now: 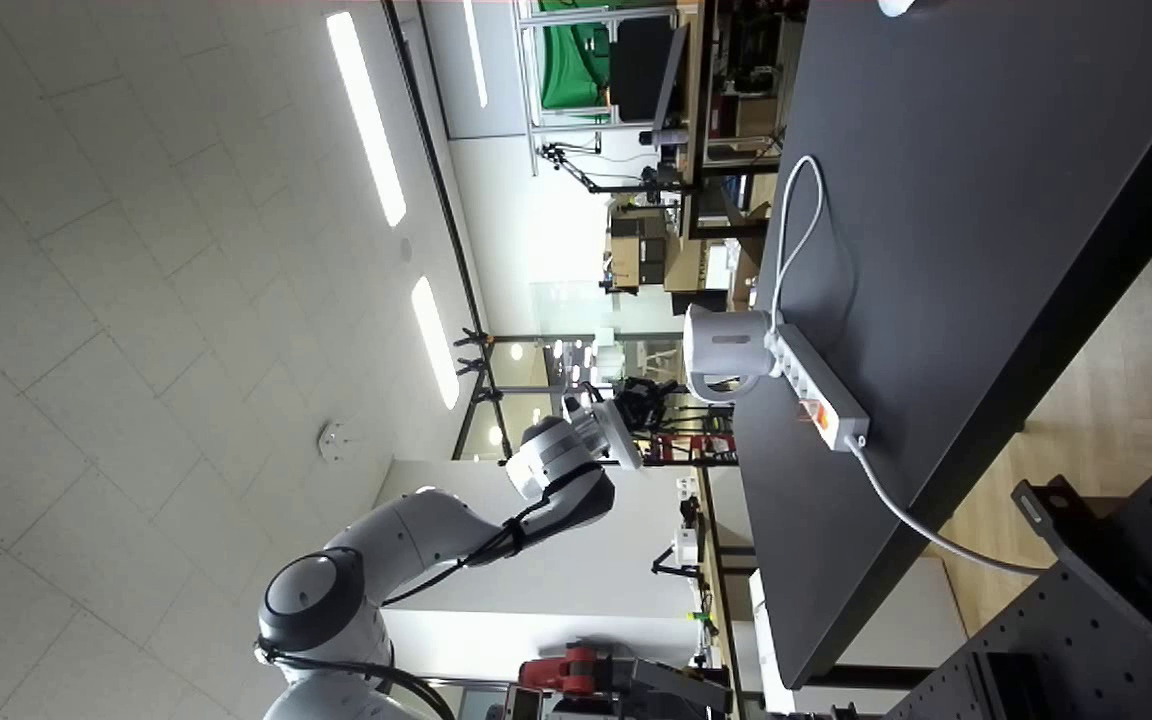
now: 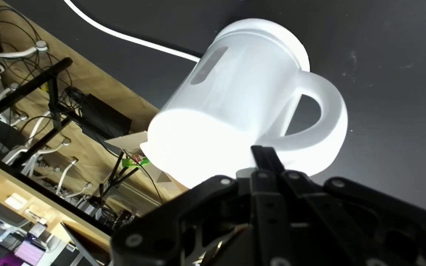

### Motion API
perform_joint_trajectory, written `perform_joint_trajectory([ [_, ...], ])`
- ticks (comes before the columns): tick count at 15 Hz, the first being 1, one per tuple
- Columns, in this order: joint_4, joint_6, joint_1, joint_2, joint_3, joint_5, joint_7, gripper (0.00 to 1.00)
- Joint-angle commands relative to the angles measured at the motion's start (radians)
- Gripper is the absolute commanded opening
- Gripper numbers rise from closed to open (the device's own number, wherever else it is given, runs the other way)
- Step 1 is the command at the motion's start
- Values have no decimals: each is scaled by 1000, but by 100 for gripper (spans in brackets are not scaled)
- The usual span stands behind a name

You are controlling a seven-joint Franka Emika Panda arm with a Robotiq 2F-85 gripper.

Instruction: Turn on the extension cable, turn on the electric kettle then turn it off

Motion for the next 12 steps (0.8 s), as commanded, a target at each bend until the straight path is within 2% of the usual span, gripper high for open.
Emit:
perform_joint_trajectory([
  [1, 103, -8, 13, 73, 7, -3, -27, 0],
  [12, 220, 14, 7, 185, 30, 26, -96, 0],
])
